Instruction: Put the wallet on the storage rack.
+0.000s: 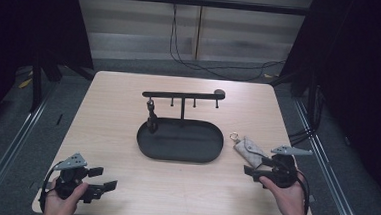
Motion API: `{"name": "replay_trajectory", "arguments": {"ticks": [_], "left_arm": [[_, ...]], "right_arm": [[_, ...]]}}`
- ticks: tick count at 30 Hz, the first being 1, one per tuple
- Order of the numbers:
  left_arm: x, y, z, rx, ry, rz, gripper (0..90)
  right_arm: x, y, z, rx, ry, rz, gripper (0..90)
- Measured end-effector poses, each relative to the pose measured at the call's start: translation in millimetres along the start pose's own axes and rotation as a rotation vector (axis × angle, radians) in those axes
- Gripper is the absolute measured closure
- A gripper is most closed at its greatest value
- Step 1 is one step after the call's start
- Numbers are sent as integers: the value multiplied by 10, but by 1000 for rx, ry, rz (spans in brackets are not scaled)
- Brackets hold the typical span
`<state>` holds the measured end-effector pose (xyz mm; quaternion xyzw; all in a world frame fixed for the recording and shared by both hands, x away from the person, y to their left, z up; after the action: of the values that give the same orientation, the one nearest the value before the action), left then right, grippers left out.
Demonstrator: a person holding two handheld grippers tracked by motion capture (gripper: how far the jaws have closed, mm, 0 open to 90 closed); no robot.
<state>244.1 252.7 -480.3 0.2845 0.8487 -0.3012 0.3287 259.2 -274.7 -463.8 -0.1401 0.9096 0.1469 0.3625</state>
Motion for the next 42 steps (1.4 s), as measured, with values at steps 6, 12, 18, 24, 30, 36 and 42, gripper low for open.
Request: {"name": "replay_trajectory", "arguments": {"ticks": [6,12,18,24,30,36,42], "left_arm": [[-17,-132,25,14,18,57,213],[-3,-184,40,58,41,50,213],[12,-175,23,65,47,54,212],[12,-154,21,75,56,58,209],[10,-141,16,74,53,63,206],[12,-142,22,86,62,61,204],[15,-144,30,94,69,60,203]], "right_arm": [[-130,-77,52,35,44,0,158],[-179,-122,175,47,107,-6,154],[-312,-203,303,64,151,-4,162],[-442,-232,376,90,206,-42,178],[-541,-250,458,102,242,-50,176],[-635,-310,531,130,324,-61,155],[-693,-344,670,135,388,-73,172]]}}
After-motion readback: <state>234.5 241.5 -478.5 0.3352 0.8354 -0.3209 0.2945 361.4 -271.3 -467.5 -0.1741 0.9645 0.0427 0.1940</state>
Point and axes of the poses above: each handheld gripper's, and its own axes: z roughly forward along the jaws, x roughly out of its underside, y roughly to its left, the point moved 3 cm from there along z, roughly forward along the jaws, and after that the axes turned 3 degrees about x, right-handed, at the moved point
